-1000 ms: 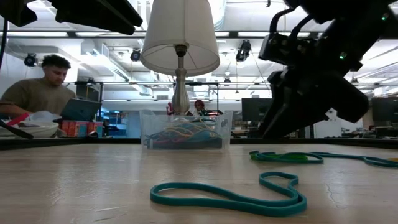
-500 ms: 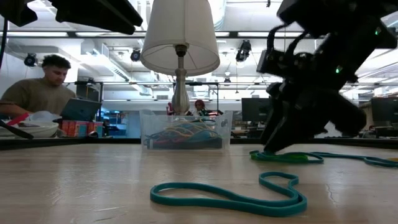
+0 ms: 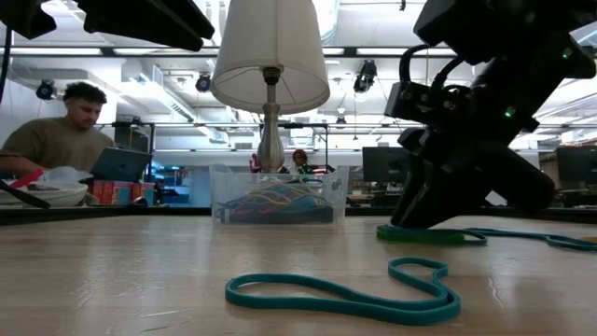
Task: Pick and place rubber bands into bin
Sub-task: Put the blue rubber band into the transparent container
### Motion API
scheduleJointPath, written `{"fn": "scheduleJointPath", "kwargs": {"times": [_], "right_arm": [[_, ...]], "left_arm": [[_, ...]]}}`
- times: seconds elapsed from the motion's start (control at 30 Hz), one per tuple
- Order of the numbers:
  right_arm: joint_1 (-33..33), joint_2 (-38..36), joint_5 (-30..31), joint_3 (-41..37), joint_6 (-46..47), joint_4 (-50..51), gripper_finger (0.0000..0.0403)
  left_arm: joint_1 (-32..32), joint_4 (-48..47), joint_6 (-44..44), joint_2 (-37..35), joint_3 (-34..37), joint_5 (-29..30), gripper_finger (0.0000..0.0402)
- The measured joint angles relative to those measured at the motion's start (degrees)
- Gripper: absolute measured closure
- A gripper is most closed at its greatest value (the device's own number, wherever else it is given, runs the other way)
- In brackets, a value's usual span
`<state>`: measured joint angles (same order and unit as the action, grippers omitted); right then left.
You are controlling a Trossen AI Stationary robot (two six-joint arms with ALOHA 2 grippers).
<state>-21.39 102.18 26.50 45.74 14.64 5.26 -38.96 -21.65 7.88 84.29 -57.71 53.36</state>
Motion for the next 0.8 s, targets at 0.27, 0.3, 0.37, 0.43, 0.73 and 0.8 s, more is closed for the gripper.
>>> {"fn": "scheduleJointPath", "kwargs": {"times": [0.27,0.3,0.37,0.43,0.73,0.8], "right_arm": [[-0.02,0.1,-0.49,-0.02,-3.09,0.33,0.0388],[0.0,0.1,-0.45,-0.04,-3.31,0.36,0.039],[0.0,0.1,-0.27,-0.04,-3.54,0.39,0.0392],[-0.09,0.09,0.26,-0.07,-4.62,0.41,0.0394],[-1.56,-3.09,3.53,0.74,-7.74,0.9,0.0395],[-2.16,-3.78,4.04,1.08,-8.59,0.92,0.0395]], "left_arm": [[0.0,0.0,0.0,0.0,0.0,-0.01,0.0283],[0.0,0.0,0.0,0.0,0.0,-0.02,0.0283],[0.0,0.01,-0.01,0.0,0.0,-0.02,0.0283],[0.0,0.01,0.0,0.0,0.0,0.0,0.0283],[0.0,0.02,0.0,0.0,0.0,-0.01,0.0283],[0.0,0.03,0.0,0.0,0.0,-0.02,0.0283]]}}
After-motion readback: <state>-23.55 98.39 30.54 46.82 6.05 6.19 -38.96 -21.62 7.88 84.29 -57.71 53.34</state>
